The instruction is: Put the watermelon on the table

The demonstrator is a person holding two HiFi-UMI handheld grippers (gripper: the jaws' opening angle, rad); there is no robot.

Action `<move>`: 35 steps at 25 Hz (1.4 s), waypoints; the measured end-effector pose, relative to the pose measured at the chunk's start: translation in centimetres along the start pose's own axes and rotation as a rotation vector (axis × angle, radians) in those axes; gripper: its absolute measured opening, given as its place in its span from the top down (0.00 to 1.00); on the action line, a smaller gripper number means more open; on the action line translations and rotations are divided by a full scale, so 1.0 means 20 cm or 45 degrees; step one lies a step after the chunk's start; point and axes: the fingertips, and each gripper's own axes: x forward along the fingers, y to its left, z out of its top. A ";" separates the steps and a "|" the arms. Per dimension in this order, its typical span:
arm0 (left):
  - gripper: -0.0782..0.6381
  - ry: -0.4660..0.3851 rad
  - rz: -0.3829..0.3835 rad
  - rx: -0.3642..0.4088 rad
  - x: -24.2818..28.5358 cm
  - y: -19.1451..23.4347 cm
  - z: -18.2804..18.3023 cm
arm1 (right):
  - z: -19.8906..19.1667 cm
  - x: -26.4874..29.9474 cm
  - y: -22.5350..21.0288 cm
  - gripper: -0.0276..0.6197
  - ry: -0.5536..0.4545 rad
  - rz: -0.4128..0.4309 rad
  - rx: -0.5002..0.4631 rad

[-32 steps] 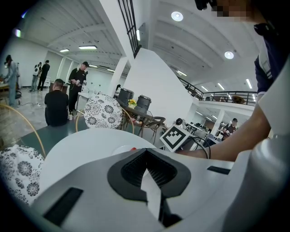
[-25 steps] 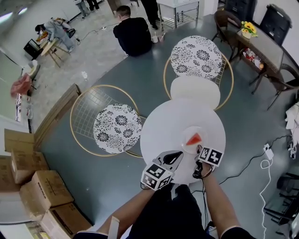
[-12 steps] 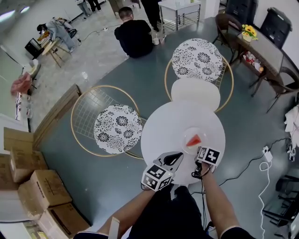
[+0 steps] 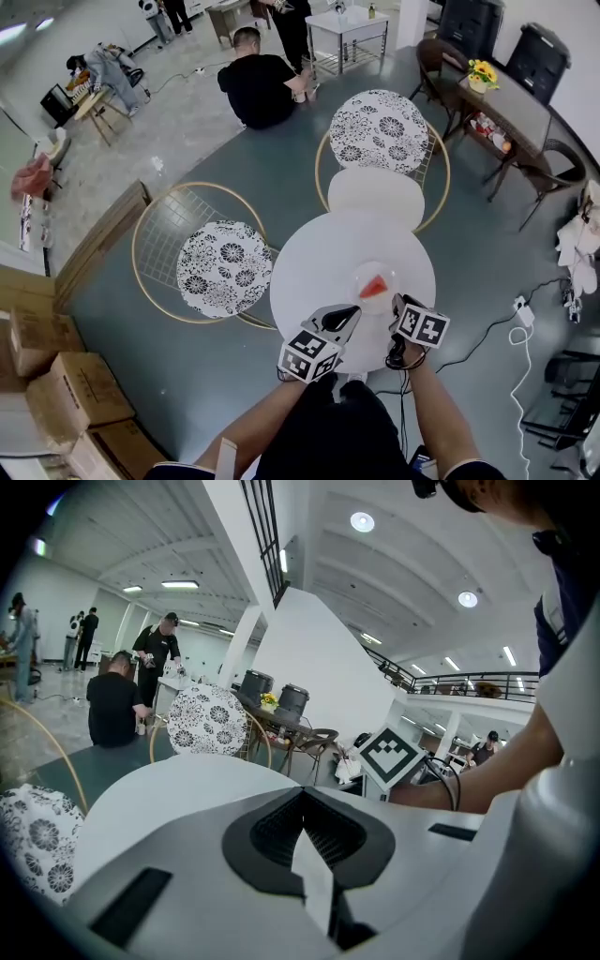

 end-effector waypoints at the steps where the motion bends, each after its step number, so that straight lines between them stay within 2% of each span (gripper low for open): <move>1: 0.89 -0.006 -0.002 0.003 0.01 -0.01 0.01 | 0.03 -0.03 0.03 0.84 -0.037 0.039 -0.028; 6: 0.89 -0.030 -0.012 0.027 0.02 -0.05 0.09 | 0.17 -0.19 0.16 0.95 -0.186 0.162 -0.177; 13: 0.89 -0.058 -0.024 0.055 0.00 -0.08 0.18 | 0.27 -0.34 0.35 0.95 -0.267 0.260 -0.364; 18: 0.89 -0.086 -0.048 0.088 -0.04 -0.14 0.27 | 0.35 -0.48 0.51 0.95 -0.383 0.331 -0.543; 24: 0.89 -0.118 -0.051 0.124 -0.09 -0.18 0.36 | 0.42 -0.65 0.67 0.95 -0.528 0.399 -0.679; 26: 0.89 -0.127 -0.050 0.132 -0.10 -0.19 0.38 | 0.43 -0.70 0.71 0.95 -0.564 0.425 -0.705; 35: 0.89 -0.181 -0.065 0.167 -0.14 -0.25 0.50 | 0.51 -0.85 0.76 0.95 -0.668 0.468 -0.687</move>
